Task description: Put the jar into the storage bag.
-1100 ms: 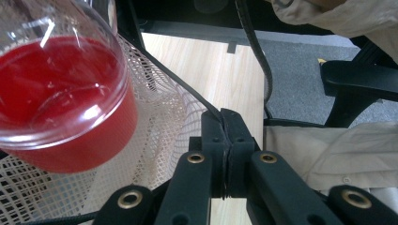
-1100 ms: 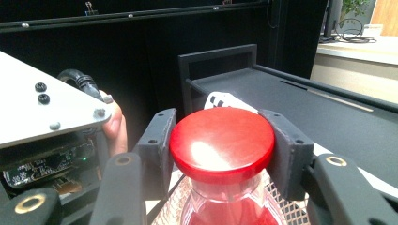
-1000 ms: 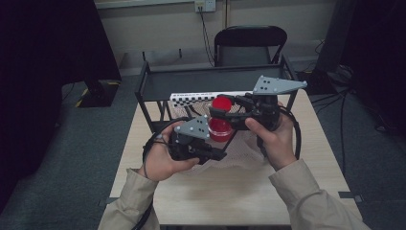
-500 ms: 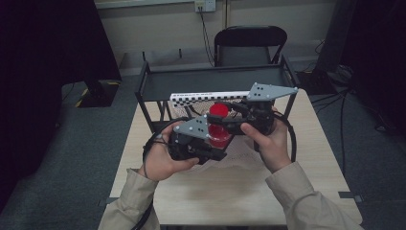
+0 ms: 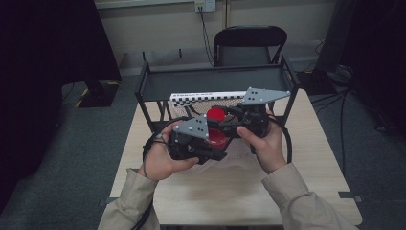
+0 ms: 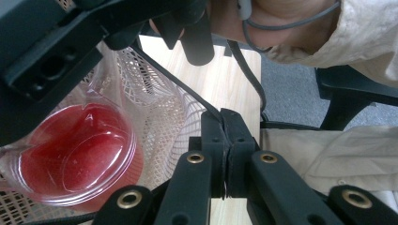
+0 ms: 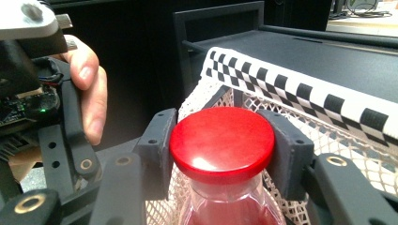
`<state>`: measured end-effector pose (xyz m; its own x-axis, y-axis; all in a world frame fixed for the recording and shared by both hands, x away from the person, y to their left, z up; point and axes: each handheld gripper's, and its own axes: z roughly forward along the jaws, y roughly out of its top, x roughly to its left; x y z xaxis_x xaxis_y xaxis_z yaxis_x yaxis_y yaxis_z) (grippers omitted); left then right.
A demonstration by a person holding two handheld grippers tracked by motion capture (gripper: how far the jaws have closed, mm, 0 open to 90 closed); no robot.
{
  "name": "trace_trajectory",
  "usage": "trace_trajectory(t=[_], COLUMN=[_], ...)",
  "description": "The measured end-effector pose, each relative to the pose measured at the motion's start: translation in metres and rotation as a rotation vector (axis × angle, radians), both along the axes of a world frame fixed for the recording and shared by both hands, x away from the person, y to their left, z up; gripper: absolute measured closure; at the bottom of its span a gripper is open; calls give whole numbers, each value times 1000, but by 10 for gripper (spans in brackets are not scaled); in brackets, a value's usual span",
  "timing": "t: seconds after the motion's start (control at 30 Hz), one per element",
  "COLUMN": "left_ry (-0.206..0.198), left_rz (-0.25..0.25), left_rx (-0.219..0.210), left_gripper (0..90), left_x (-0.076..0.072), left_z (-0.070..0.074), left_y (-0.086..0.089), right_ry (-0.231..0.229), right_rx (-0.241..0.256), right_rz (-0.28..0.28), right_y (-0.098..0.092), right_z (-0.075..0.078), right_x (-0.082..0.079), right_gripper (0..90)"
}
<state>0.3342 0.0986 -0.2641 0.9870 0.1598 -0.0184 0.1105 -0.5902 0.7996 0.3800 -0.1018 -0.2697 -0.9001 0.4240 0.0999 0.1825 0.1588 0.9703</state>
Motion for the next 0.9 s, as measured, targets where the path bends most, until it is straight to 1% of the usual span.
trace_trajectory(t=[0.17,0.23,0.4,0.63,0.9], left_ry=[4,6,11,16,21], left_rz=[0,3,6,8,10], left_rx=[-9,-11,-12,-14,-15], left_gripper=[889,889,888,888,888], left_x=[0,1,2,3,4], left_z=[0,0,0,-1,-2], left_y=[1,1,1,0,-1], right_ry=[-4,-5,3,10,24], right_rx=[-15,-14,-33,-53,-104], right_rz=[-1,-3,-2,3,-2], right_y=[3,3,3,2,3], right_z=[-2,-3,-8,-11,-13], right_x=[-1,-1,0,1,1], right_gripper=[488,488,488,487,487])
